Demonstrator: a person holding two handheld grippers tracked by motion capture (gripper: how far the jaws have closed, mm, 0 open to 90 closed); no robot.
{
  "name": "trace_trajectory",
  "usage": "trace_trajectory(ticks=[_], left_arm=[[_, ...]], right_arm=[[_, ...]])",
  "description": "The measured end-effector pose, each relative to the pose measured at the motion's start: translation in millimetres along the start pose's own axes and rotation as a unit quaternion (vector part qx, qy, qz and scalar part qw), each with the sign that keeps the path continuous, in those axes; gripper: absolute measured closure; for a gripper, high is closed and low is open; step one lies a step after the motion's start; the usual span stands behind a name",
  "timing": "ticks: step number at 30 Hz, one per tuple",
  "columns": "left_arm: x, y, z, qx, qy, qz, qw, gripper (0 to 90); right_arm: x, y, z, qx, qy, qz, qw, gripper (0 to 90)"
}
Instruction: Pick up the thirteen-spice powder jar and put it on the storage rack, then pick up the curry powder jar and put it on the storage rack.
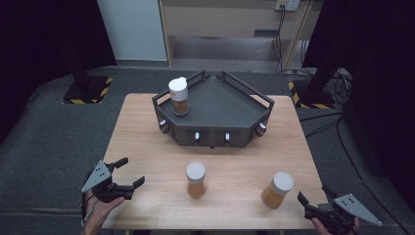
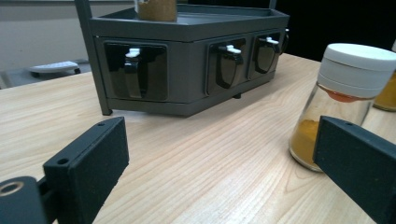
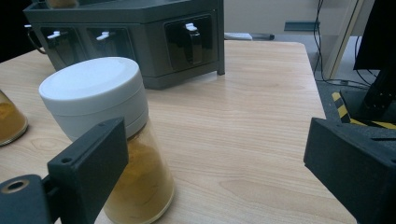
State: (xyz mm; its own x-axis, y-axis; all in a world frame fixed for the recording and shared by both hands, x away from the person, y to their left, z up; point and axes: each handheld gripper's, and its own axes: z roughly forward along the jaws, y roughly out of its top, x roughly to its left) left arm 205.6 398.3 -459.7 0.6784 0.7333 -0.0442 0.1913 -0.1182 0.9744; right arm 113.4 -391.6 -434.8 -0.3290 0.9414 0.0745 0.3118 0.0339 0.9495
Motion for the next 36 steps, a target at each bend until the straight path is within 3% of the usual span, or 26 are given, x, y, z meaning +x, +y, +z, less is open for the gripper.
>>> trace_trajectory(ticks=[14, 36], left_arm=[[6.2, -7.5, -0.8, -0.002, -0.017, -0.004, 0.9998, 2.2], [5.6, -8.5, -2.0, 0.005, -0.013, -0.005, 0.9999, 1.7]], right_arm=[[0.2, -0.1, -0.5, -0.001, 0.001, -0.001, 1.0, 6.4], [1.3, 0.8, -0.2, -0.001, 0.001, -0.004, 1.0, 6.2]])
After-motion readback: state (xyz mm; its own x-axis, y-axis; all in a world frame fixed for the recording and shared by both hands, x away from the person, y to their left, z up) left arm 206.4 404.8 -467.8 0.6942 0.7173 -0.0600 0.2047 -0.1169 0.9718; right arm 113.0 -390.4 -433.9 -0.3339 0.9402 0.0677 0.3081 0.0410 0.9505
